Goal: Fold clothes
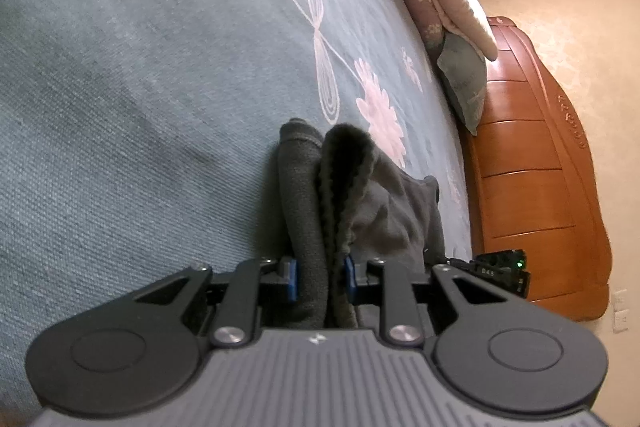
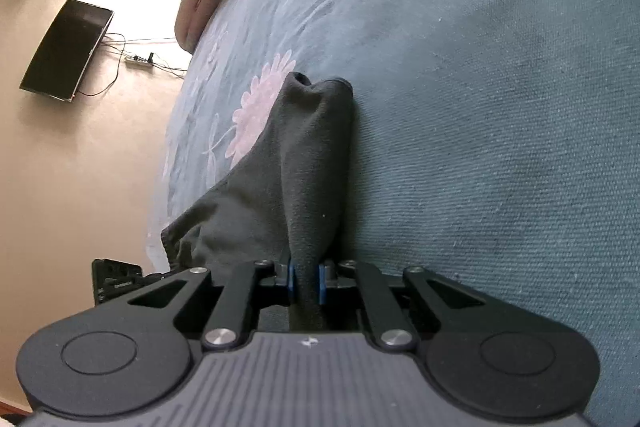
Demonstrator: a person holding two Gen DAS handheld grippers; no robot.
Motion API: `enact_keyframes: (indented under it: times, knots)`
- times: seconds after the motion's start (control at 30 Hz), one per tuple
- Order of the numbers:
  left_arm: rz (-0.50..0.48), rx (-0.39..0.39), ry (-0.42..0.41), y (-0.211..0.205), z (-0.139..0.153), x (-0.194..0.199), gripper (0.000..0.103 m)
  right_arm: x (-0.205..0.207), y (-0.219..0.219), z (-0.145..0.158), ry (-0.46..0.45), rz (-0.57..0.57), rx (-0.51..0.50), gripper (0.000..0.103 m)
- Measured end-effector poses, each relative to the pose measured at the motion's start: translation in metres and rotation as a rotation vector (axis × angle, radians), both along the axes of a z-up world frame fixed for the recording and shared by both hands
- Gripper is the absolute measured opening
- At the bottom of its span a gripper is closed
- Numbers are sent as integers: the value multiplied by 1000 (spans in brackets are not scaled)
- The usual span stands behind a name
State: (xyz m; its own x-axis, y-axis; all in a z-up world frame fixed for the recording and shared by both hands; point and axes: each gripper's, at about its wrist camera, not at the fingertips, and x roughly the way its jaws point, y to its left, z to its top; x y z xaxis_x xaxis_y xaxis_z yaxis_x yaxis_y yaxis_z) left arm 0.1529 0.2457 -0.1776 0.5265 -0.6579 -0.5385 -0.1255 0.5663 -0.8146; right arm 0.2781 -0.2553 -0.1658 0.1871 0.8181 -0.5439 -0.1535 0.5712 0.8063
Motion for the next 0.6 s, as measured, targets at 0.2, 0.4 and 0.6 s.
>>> enact_keyframes:
  times: [0.2,0.4,0.6]
  knots:
    - [26,26,0,-5,6,-4,23,-8,7,13,-79,2,-60,14]
    - [15,78,-21,-11,30,-5,21,-13,7,32,-129,-1,-33,13]
    - [-32,130,-77,-24,63,3,21,-19,3,55,-188,21,-29,13]
